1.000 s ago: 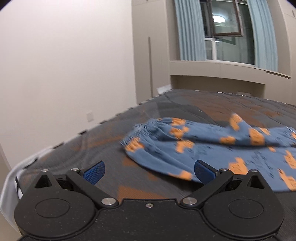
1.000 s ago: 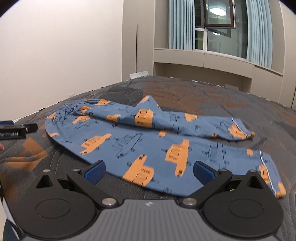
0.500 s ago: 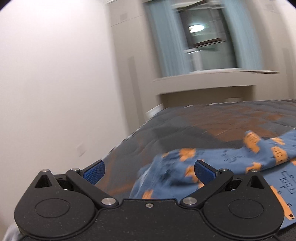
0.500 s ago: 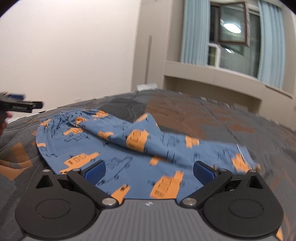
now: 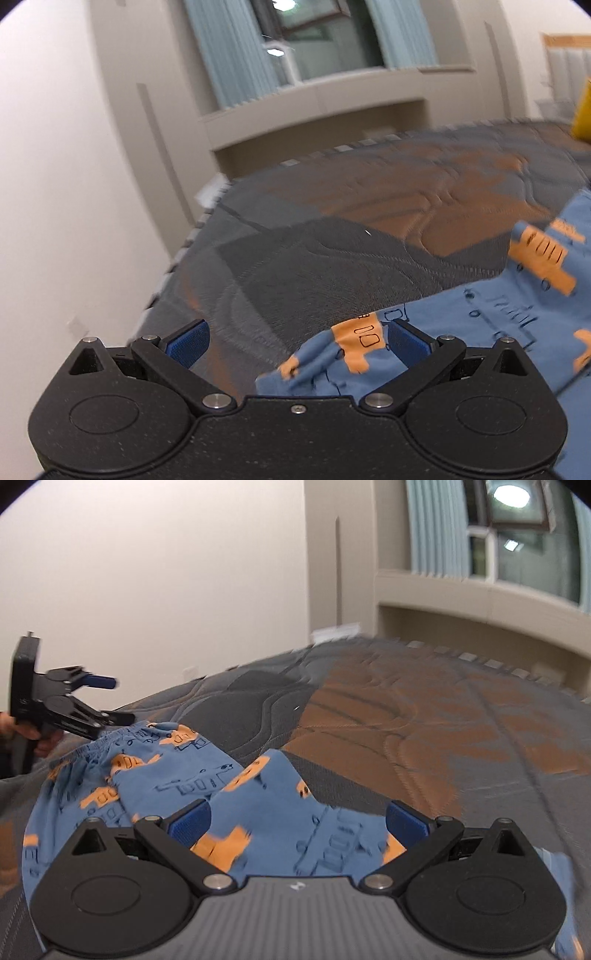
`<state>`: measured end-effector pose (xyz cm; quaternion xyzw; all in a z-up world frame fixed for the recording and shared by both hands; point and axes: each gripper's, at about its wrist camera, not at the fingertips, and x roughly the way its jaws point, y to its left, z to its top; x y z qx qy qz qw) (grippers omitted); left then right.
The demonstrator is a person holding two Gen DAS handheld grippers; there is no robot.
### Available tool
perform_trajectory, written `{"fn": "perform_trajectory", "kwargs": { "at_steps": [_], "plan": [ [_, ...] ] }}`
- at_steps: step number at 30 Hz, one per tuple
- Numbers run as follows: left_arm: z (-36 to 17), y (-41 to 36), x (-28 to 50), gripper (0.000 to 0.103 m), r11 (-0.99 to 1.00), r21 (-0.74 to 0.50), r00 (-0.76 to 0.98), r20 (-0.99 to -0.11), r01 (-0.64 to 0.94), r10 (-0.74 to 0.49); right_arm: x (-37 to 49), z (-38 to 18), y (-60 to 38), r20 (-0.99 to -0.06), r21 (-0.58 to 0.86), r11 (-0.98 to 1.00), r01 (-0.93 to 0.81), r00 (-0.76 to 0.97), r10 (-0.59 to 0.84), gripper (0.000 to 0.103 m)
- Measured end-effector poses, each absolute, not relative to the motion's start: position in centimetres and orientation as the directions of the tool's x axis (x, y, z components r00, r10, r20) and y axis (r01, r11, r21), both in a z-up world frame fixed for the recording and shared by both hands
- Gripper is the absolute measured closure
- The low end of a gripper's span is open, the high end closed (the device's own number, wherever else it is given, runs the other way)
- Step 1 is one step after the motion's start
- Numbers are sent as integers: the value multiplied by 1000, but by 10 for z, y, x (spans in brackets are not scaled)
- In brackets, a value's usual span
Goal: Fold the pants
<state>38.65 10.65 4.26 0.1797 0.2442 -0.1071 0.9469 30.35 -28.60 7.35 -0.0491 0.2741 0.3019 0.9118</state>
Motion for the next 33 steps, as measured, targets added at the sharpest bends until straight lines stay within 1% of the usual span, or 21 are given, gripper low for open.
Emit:
{"fn": "perform_trajectory", "kwargs": {
  "at_steps": [2, 5, 6, 9, 11, 13, 14, 15, 16, 17, 18, 19, 20, 21, 22, 24, 25, 28, 31, 33],
  "plan": [
    [36, 110, 405, 1, 892, 291, 834, -531, 346, -150, 329, 72, -280, -562, 99, 778, -621, 610, 559, 2],
    [29, 112, 424, 1, 865, 293, 804, -564, 406, -187, 361, 68, -271, -576, 149, 719, -679, 531, 621, 14],
    [28, 112, 429, 1, 862, 289, 797, -572, 417, -194, 369, 66, -268, -577, 159, 699, -697, 509, 638, 15],
    [25, 117, 442, 2, 864, 261, 782, -586, 431, -213, 392, 60, -259, -597, 201, 649, -734, 433, 675, 15],
    [22, 119, 450, 6, 868, 254, 774, -600, 426, -205, 401, 56, -254, -610, 211, 620, -756, 394, 688, 15],
    [21, 121, 458, 16, 873, 240, 761, -617, 424, -200, 406, 50, -248, -619, 216, 600, -770, 368, 694, 15],
    [20, 121, 461, 18, 874, 226, 752, -626, 430, -208, 409, 47, -245, -625, 219, 596, -772, 358, 693, 18],
    [19, 120, 464, 21, 874, 209, 740, -637, 438, -218, 410, 44, -242, -634, 217, 594, -775, 351, 689, 24],
    [19, 120, 466, 28, 872, 193, 725, -650, 449, -229, 411, 42, -240, -640, 214, 591, -778, 346, 686, 27],
    [18, 119, 468, 32, 868, 182, 712, -660, 461, -240, 410, 40, -239, -643, 214, 585, -782, 338, 687, 32],
    [17, 117, 468, 43, 862, 175, 699, -670, 475, -249, 410, 37, -238, -644, 217, 579, -786, 330, 690, 37],
    [16, 115, 469, 57, 855, 172, 684, -684, 489, -253, 409, 35, -236, -647, 218, 578, -786, 327, 689, 40],
    [14, 112, 469, 63, 851, 171, 671, -697, 497, -252, 410, 33, -234, -650, 218, 575, -789, 322, 688, 48],
    [13, 111, 470, 72, 848, 166, 664, -703, 503, -256, 409, 32, -232, -654, 216, 573, -791, 318, 686, 59],
    [13, 109, 468, 86, 848, 158, 661, -702, 506, -264, 407, 31, -230, -658, 211, 572, -793, 318, 683, 67],
    [14, 106, 464, 99, 843, 154, 656, -705, 515, -271, 406, 26, -227, -655, 195, 569, -799, 325, 682, 71],
    [15, 104, 462, 102, 846, 167, 663, -702, 507, -259, 405, 26, -228, -652, 194, 570, -799, 329, 683, 73],
    [19, 103, 455, 103, 860, 175, 689, -682, 479, -245, 402, 26, -231, -642, 167, 583, -795, 361, 676, 88],
    [30, 101, 440, 103, 876, 191, 741, -628, 444, -239, 395, 29, -231, -625, 107, 599, -793, 415, 661, 94],
    [40, 100, 427, 103, 880, 213, 781, -579, 424, -236, 384, 35, -229, -606, 60, 617, -785, 463, 647, 94]
  ]
}}
